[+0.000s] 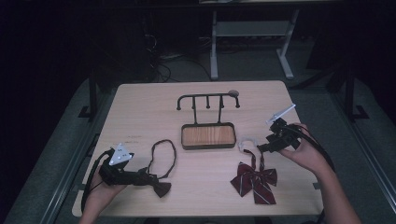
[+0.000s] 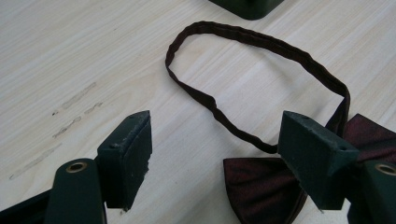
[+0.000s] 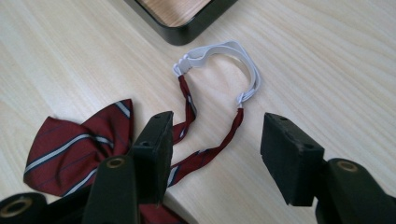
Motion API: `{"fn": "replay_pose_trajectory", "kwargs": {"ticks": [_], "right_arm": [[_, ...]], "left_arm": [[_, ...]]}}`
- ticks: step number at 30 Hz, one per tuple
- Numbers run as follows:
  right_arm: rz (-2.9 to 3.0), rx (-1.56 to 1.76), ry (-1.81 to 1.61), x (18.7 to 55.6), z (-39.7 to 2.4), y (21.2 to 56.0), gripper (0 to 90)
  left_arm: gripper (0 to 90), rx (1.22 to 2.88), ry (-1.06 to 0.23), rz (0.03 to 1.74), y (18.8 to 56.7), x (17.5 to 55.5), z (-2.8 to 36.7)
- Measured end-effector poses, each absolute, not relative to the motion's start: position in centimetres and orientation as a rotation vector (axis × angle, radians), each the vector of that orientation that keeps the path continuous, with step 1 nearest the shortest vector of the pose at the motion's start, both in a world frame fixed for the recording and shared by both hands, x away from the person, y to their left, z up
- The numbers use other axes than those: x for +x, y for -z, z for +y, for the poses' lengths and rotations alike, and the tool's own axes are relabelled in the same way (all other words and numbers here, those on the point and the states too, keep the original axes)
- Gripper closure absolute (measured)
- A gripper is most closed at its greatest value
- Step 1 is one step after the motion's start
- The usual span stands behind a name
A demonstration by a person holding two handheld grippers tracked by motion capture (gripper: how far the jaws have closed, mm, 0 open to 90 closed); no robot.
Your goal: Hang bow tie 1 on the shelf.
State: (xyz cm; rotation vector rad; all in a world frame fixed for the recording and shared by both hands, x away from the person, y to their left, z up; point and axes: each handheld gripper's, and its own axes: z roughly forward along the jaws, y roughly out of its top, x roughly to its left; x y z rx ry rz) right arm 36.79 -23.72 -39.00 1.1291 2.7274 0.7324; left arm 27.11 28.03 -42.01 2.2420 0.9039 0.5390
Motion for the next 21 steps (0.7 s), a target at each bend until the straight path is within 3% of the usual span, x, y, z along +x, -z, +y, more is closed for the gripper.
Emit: {"fn": "replay_pose_trajectory", "kwargs": {"ticks": [21], "right_arm": [[2.776,1.182,-0.568,39.9,-22.2,41.5,51.3]], "left_arm": [[26.7,2.236,-0.558,0.891,41.8,27.0,28.0]]}}
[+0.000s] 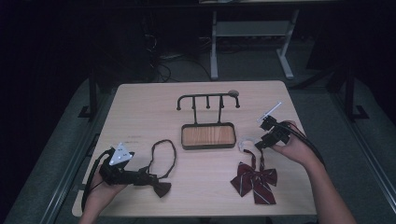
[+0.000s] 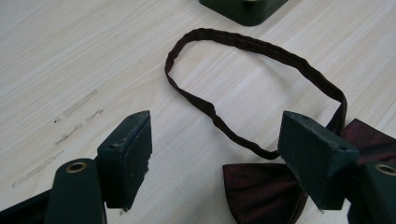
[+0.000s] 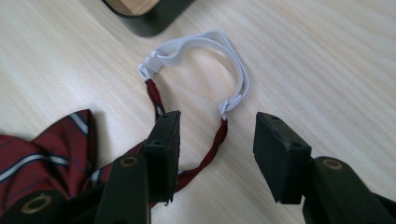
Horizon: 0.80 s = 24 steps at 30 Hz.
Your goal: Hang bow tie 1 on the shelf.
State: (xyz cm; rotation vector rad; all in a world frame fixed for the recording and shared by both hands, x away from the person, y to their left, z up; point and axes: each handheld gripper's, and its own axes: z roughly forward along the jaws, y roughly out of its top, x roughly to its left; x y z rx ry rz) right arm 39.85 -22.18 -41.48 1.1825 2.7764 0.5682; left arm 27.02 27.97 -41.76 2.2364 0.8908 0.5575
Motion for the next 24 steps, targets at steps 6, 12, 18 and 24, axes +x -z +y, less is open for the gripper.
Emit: {"fn": "replay_pose_trajectory", "kwargs": {"ticks": [6,12,18,24], "right_arm": [[2.781,1.19,-0.502,40.3,-21.9,42.3,54.1],[2.791,1.208,-0.446,40.6,-21.7,42.9,58.7],[2.794,1.204,-0.405,40.7,-21.2,43.3,63.3],[2.779,1.204,-0.366,40.7,-21.1,43.6,66.6]], "left_arm": [[26.6,2.239,-0.547,0.895,41.9,27.1,27.9],[26.7,2.245,-0.547,0.893,41.8,27.0,27.9],[26.7,2.242,-0.55,0.895,42.0,27.1,27.9],[26.7,2.241,-0.555,0.89,41.9,27.1,27.8]]}}
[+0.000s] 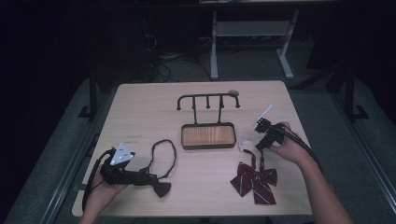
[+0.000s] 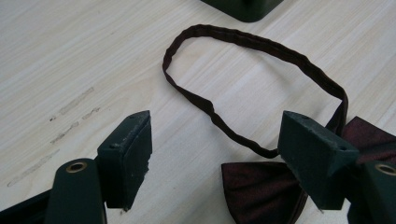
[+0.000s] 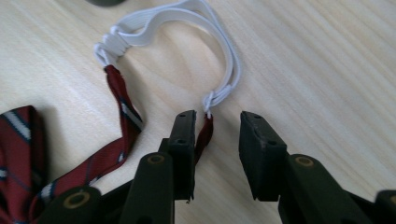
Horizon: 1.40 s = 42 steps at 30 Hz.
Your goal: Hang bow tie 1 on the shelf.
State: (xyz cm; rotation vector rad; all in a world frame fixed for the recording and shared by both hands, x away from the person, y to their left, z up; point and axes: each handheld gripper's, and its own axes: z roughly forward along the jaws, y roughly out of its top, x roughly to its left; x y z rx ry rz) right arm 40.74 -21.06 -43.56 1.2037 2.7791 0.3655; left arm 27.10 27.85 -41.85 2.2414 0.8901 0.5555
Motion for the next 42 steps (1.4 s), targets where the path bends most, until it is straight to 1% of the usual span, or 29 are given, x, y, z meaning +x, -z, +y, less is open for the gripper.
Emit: {"fn": "replay_pose_trajectory", "kwargs": {"ticks": [6,9,16,25,42], "right_arm": [[2.783,1.17,-0.342,40.7,-20.6,43.8,70.6],[2.78,1.16,-0.323,40.7,-20.5,43.9,74.4],[2.776,1.124,-0.296,40.5,-20.3,43.9,77.8],[2.787,1.127,-0.287,40.5,-20.4,43.9,84.7],[2.803,1.152,-0.424,40.0,-21.5,42.4,86.5]], "left_arm": [[26.7,2.234,-0.554,0.896,41.9,27.1,28.0],[26.7,2.239,-0.544,0.896,41.9,27.1,28.0],[26.7,2.251,-0.538,0.899,42.0,27.2,28.0],[26.7,2.246,-0.533,0.901,42.0,27.2,28.0],[26.7,2.245,-0.523,0.904,42.0,27.2,28.0]]}}
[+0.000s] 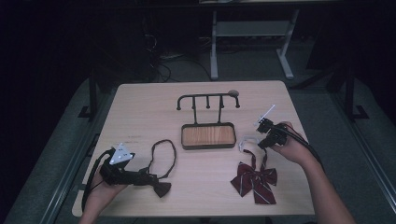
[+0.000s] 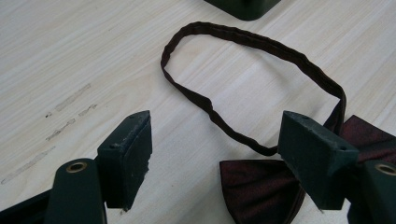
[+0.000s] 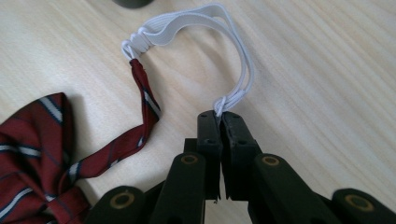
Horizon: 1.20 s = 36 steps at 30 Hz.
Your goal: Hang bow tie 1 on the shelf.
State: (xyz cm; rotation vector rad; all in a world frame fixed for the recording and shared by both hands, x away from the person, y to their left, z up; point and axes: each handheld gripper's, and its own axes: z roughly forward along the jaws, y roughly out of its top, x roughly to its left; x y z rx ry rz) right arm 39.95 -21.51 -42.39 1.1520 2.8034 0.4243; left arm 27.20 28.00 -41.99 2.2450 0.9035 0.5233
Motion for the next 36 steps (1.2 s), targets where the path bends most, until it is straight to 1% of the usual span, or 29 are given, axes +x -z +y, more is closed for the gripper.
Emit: {"fn": "replay_pose_trajectory", "kwargs": {"ticks": [17,36], "right_arm": [[2.842,1.169,-0.607,39.3,-22.7,40.8,86.6],[2.855,1.106,-0.694,38.2,-22.9,38.2,86.6]], "left_arm": [[26.7,2.253,-0.52,0.9,42.1,27.2,27.9],[26.6,2.255,-0.512,0.903,42.2,27.2,27.9]]}}
